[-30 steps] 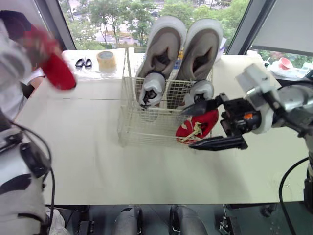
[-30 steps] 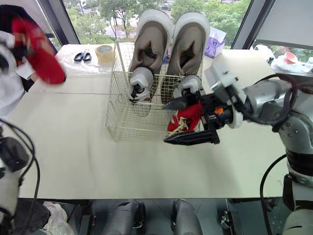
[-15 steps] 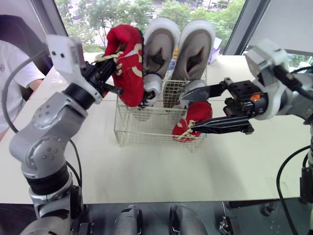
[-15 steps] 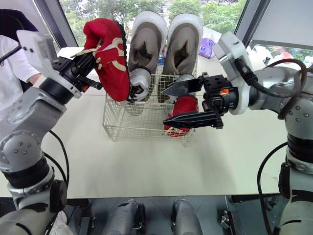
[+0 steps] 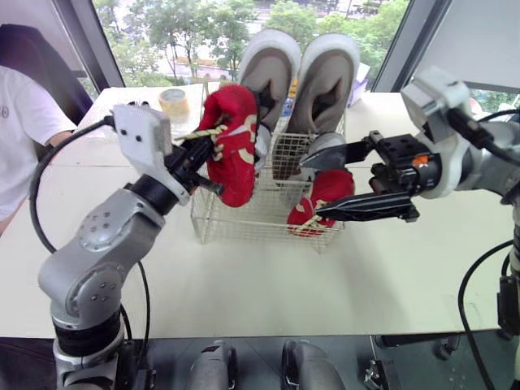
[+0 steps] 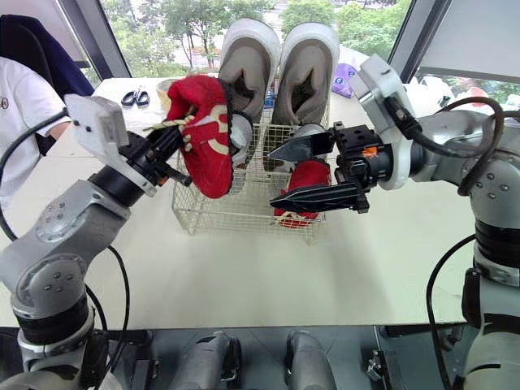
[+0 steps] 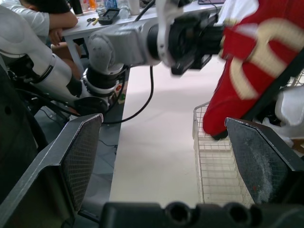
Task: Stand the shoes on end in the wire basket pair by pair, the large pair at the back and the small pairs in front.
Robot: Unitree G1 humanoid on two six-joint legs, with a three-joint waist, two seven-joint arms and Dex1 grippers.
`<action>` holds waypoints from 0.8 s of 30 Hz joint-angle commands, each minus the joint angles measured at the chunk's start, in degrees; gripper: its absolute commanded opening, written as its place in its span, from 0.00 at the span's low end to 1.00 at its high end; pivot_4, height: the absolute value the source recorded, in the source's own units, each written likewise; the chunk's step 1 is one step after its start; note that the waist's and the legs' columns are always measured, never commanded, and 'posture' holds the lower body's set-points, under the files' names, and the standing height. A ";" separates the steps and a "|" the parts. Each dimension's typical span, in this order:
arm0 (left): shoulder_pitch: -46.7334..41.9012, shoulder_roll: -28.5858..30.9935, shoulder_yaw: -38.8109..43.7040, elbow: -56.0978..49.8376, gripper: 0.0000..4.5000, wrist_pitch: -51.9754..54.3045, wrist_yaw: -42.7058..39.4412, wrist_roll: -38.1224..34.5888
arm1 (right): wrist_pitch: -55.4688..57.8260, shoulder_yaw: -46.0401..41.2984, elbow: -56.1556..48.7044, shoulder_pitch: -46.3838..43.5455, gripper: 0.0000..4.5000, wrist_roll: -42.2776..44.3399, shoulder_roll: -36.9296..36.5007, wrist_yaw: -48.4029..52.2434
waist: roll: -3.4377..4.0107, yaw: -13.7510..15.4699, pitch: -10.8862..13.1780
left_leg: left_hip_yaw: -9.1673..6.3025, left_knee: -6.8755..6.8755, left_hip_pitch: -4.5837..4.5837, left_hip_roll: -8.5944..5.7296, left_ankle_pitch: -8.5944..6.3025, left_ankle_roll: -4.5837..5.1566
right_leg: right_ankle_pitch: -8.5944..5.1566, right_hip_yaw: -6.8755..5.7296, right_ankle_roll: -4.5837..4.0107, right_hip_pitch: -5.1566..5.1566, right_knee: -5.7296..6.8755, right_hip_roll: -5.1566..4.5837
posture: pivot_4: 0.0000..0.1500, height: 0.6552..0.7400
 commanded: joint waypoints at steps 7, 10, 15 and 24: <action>12.70 0.70 -8.15 -2.78 0.01 -11.31 -1.73 15.89 | 3.14 -3.91 -2.53 1.11 1.00 4.85 -0.60 -3.06 | 0.09 0.07 -0.10 | -0.03 0.00 0.06 0.01 -0.03 0.03 | -0.09 0.00 -0.17 0.06 -0.02 -0.02 | 1.00 1.00; 14.38 1.78 -9.48 -2.52 0.01 -15.64 -0.73 23.54 | 4.61 -5.27 -3.90 2.72 1.00 7.72 0.15 -5.60 | 0.12 0.08 -0.12 | -0.03 0.00 0.07 0.01 -0.06 0.08 | -0.10 0.00 -0.18 0.09 -0.06 -0.03 | 1.00 1.00; 10.45 -0.24 -8.82 -1.37 0.01 -17.12 -0.88 26.17 | 4.75 -5.36 -4.71 4.52 1.00 8.72 0.23 -7.46 | 0.12 0.18 -0.12 | -0.03 0.00 0.07 0.00 -0.06 0.09 | -0.11 -0.01 -0.20 0.12 -0.09 -0.06 | 1.00 1.00; 13.67 0.18 -9.74 -3.06 0.01 -17.01 -4.39 29.07 | 5.41 -6.19 -5.47 6.12 1.00 11.50 -0.07 -9.45 | 0.13 0.03 -0.12 | -0.05 0.00 0.07 0.02 -0.07 0.10 | -0.11 -0.03 -0.19 0.11 -0.08 -0.03 | 1.00 1.00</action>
